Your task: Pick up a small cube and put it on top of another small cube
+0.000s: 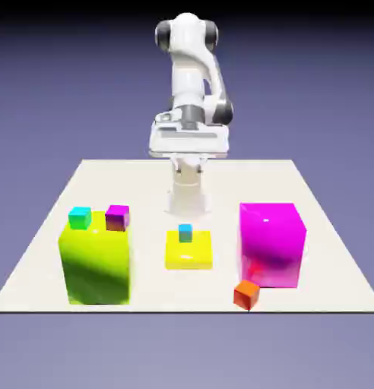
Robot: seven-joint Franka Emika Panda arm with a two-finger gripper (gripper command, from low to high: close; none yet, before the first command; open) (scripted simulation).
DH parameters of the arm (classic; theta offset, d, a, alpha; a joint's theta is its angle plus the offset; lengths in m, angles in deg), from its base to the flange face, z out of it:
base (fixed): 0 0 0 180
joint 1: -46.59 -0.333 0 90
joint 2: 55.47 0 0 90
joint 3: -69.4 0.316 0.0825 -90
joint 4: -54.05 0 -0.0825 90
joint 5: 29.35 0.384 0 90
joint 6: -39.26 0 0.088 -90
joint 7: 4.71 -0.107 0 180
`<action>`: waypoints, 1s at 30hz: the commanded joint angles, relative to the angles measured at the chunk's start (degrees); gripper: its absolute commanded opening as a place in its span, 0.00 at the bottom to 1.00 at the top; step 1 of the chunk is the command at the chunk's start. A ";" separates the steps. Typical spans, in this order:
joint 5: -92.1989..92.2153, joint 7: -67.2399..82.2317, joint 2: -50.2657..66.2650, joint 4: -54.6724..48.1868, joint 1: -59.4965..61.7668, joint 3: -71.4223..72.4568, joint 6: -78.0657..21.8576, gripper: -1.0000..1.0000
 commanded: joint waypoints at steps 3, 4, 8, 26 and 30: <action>2.79 -1.94 6.23 -5.90 -0.28 -0.43 -6.80 0.50; 3.72 -2.59 8.31 -7.87 -0.38 -0.58 -9.07 0.50; 7.44 -5.17 16.61 -15.73 -0.75 -1.16 -18.13 0.50; 24.18 -16.81 53.99 -51.12 -2.45 -3.76 -58.91 0.50; 27.90 -19.40 62.30 -58.98 -2.83 -4.34 -67.98 0.50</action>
